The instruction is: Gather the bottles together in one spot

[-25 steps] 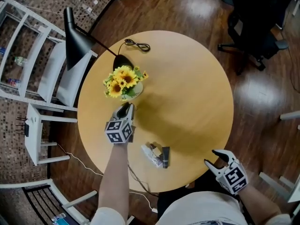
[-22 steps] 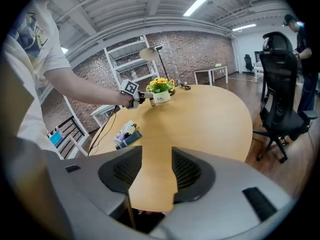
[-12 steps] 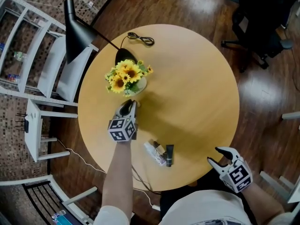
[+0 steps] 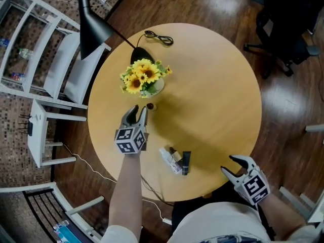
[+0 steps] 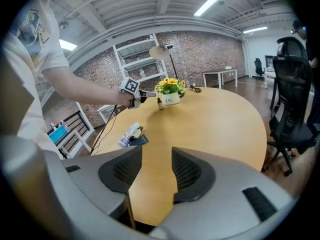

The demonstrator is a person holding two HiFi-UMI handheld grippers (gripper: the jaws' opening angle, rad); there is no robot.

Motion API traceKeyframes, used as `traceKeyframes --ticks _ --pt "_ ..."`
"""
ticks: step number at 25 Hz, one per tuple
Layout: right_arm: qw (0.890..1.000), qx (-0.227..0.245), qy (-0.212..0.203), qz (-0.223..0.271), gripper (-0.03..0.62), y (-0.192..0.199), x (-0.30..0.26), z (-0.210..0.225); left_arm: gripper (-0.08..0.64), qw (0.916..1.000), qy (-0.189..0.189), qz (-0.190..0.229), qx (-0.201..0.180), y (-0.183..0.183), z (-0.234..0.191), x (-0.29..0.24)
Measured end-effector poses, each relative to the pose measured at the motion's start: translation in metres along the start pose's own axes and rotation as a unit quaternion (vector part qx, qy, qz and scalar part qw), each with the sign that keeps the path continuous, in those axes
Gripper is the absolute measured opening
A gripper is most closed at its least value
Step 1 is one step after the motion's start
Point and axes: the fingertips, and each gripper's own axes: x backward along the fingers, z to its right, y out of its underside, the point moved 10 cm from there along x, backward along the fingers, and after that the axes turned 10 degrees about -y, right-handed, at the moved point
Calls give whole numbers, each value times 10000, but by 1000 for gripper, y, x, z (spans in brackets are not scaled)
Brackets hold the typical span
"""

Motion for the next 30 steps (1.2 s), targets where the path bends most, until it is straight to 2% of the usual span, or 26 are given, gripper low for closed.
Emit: traceKeyframes --ticks 5,10,15,21,24,30 --pt "9993 -8 -297 214 212 -13 -11 -8 117 9993 -277 93 237 -9 6 75" --pt "9977 388 -441 341 213 -32 -16 -25 117 9979 -341 96 541 -1 19 170" --pt "9946 810 -306 564 213 -45 -2 -65 115 9944 -361 210 971 23 41 280" --pt "9923 949 40 799 213 -47 28 -117 117 9877 -329 387 1478 70 71 398" --pt "9909 986 278 874 213 -46 44 -150 117 9864 -255 330 1592 91 77 446" --pt "9900 952 552 879 244 -16 71 -218 117 9825 -56 239 1847 132 84 509"
